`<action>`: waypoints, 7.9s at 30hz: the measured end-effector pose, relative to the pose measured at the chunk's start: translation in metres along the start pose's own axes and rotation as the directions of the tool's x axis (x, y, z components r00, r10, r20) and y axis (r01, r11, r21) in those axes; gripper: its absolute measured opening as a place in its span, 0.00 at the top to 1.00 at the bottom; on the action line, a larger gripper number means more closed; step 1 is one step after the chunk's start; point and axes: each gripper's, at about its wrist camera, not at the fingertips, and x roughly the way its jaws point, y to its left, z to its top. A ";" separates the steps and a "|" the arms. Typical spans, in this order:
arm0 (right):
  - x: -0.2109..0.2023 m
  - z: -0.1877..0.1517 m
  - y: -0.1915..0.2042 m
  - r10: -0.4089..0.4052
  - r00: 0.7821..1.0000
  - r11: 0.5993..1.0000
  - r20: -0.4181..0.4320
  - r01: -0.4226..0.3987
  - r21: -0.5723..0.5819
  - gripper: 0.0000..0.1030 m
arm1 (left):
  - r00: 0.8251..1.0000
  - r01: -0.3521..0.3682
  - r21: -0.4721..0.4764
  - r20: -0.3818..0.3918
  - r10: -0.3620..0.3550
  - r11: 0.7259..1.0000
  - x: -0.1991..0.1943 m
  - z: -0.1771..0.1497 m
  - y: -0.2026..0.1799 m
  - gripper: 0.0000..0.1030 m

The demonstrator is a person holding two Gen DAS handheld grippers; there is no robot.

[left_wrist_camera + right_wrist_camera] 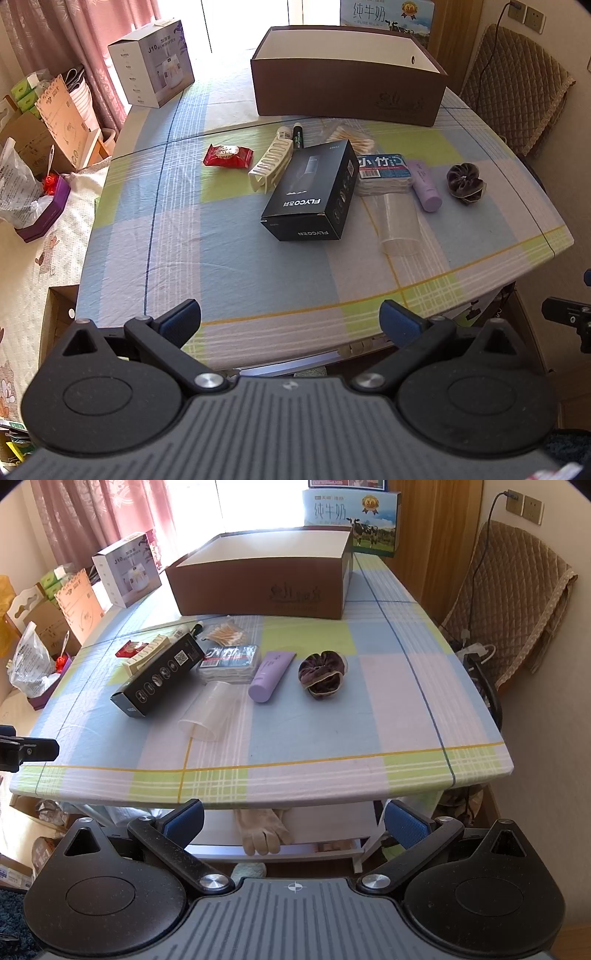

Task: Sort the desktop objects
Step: 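Move left tool toward black FLYCO box while right tool moves toward brown pod, then close left tool on black FLYCO box while right tool grasps brown pod, then carry both held items into brown box and open both tools, then withdraw both tools from the brown box back over the table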

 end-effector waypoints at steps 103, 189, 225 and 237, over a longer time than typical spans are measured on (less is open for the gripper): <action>0.113 0.061 -0.036 -0.124 0.992 0.956 0.013 0.116 0.271 0.04 | 0.959 0.279 0.225 -0.116 -0.259 0.933 0.194 0.143 -0.005 0.23; 0.305 0.330 0.044 -0.057 0.998 0.998 -0.028 0.057 -0.034 0.81 | 0.994 0.110 0.187 -0.042 -0.104 0.976 0.324 0.392 -0.063 0.22; 0.265 0.319 0.045 -0.019 0.997 0.999 0.069 0.017 0.027 0.11 | 0.998 0.065 0.144 -0.001 -0.066 0.987 0.285 0.370 -0.019 0.10; 0.219 0.305 0.048 -0.032 0.991 0.997 0.128 0.022 0.077 0.05 | 0.994 0.071 0.143 0.067 -0.081 0.987 0.236 0.356 -0.013 0.07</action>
